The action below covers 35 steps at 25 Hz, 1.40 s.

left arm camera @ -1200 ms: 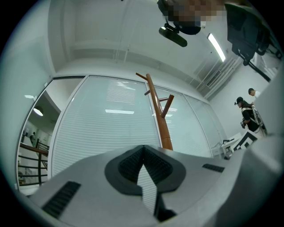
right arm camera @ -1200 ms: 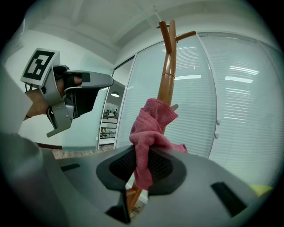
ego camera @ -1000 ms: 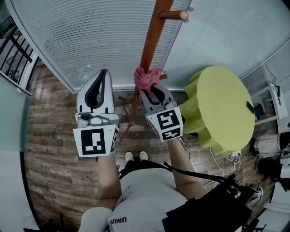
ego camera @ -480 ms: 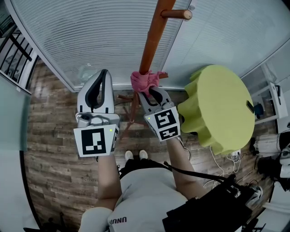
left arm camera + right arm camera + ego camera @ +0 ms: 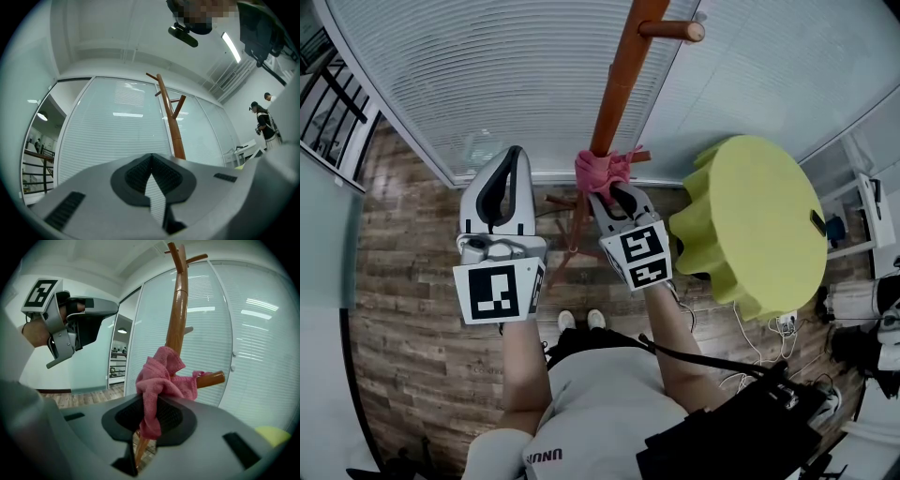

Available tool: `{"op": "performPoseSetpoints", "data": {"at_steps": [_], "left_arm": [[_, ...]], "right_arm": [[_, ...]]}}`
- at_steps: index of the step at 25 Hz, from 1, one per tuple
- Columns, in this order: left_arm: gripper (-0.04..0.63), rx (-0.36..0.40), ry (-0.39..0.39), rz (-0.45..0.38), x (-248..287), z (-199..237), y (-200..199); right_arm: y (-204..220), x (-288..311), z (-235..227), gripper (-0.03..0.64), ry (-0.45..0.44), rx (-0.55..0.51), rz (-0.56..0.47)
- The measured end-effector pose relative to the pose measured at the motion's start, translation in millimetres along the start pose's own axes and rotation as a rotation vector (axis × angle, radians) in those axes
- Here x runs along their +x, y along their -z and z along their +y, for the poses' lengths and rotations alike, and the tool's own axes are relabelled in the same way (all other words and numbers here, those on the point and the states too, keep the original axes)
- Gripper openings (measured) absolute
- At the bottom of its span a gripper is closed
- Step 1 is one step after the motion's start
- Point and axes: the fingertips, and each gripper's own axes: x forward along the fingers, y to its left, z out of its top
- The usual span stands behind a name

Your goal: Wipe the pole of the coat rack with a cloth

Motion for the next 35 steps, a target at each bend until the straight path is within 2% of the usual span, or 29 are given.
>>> {"op": "performPoseSetpoints", "data": {"at_steps": [18, 25, 35], "left_arm": [[0.012, -0.005, -0.008, 0.033, -4, 3, 12], [0.013, -0.011, -0.013, 0.04, -4, 4, 17], [0.012, -0.015, -0.008, 0.041, -7, 0, 16]], "right_arm": [[28, 7, 1, 0.074, -0.016, 0.039, 0.076], [32, 7, 1, 0.075, -0.041, 0.091, 0.079], [31, 1, 5, 0.074, -0.063, 0.1, 0.081]]}}
